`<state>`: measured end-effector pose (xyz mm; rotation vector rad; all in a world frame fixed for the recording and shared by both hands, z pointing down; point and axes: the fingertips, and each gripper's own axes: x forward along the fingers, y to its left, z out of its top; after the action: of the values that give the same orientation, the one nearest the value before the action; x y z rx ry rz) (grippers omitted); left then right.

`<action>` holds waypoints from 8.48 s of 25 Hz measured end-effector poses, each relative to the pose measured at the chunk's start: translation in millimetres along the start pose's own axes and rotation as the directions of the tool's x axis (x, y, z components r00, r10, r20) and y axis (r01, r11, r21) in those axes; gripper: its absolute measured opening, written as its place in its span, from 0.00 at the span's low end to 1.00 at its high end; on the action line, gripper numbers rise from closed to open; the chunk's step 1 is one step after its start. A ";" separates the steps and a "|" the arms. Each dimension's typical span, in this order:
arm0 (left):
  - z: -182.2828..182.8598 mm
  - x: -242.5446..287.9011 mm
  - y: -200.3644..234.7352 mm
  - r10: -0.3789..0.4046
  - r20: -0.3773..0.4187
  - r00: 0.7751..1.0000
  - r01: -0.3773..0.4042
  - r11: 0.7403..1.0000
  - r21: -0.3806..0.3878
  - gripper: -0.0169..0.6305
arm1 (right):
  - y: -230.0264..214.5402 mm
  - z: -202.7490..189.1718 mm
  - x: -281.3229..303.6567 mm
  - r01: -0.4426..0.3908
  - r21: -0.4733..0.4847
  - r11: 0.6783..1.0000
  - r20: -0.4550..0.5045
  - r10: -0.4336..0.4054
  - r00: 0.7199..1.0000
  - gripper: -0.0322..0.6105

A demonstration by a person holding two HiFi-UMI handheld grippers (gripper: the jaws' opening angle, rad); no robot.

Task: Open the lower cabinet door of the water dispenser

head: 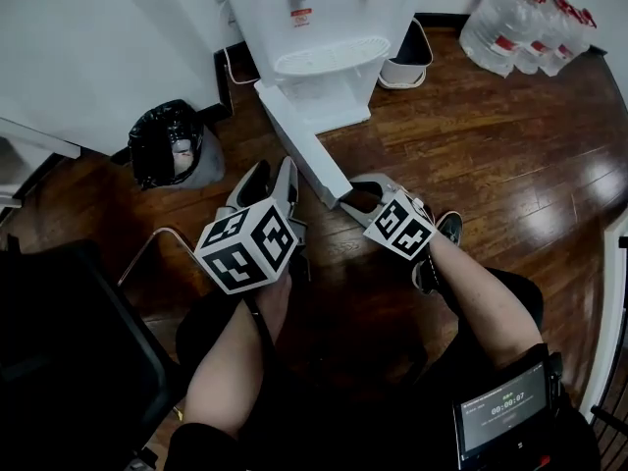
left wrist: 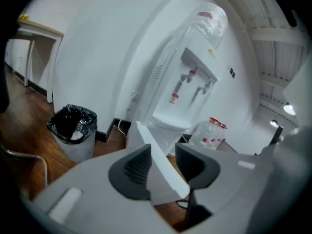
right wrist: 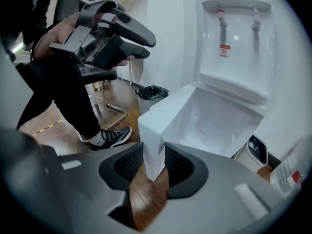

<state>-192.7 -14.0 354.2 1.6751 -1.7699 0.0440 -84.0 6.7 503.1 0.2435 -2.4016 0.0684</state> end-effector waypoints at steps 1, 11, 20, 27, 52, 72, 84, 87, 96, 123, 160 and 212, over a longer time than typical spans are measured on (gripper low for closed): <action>3.0 -2.2 7.7 0.010 0.005 1.000 -0.010 1.000 0.004 0.30 | 6.2 7.0 -0.7 -0.033 -0.002 0.999 0.024 0.033 0.999 0.27; 27.3 -16.8 75.7 0.111 0.036 0.993 -0.110 0.994 -0.027 0.30 | 73.3 67.6 36.6 -0.290 -0.107 0.951 0.094 0.300 0.949 0.18; 51.3 -37.9 158.5 0.245 0.087 0.966 -0.236 0.966 -0.105 0.31 | 110.2 122.4 92.6 -0.415 -0.149 0.897 0.102 0.432 0.896 0.15; 82.9 -52.8 201.8 0.317 0.144 0.938 -0.296 0.944 -0.148 0.31 | 121.8 167.5 138.8 -0.453 -0.155 0.878 0.133 0.473 0.871 0.15; 109.0 -37.4 141.1 0.202 0.233 0.951 -0.206 0.979 -0.009 0.30 | 9.3 163.4 105.5 -0.151 0.108 0.983 0.229 0.123 0.966 0.08; -11.2 -20.3 -10.5 -0.171 0.024 0.985 0.157 0.947 0.281 0.31 | -102.7 79.0 -142.9 0.504 0.389 0.772 0.295 -0.622 0.725 0.10; -33.1 -17.4 -11.9 -0.250 -0.004 0.968 0.237 0.914 0.330 0.31 | -110.3 33.9 -175.6 0.481 0.532 0.697 0.214 -0.660 0.720 0.10; -46.8 -4.6 20.8 -0.168 -0.016 0.986 0.165 0.936 0.311 0.31 | -111.7 44.6 -163.1 0.448 0.516 0.730 0.251 -0.629 0.736 0.10; -135.1 15.2 148.8 0.213 -0.189 0.959 -0.152 0.944 0.293 0.24 | -123.2 88.0 -170.7 0.353 0.541 0.763 0.369 -0.593 0.715 0.10; -145.9 50.7 278.8 0.433 -0.187 0.882 -0.326 0.846 0.423 0.40 | -110.5 106.0 -162.3 0.180 0.593 0.785 0.421 -0.492 0.762 0.09; -249.3 139.8 -10.5 0.003 -0.336 0.942 0.217 0.758 0.615 0.35 | -130.7 93.0 -211.4 0.146 0.652 0.744 0.471 -0.549 0.691 0.08; -176.1 376.5 -78.5 0.023 -0.327 0.945 0.154 0.848 0.507 0.14 | -319.1 32.3 -210.1 0.152 0.839 0.522 0.292 -0.669 0.684 0.08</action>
<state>-17.4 -271.4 640.5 1.9658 -1.5232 0.7986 110.1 -277.3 333.4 1.4972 -2.6678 0.9380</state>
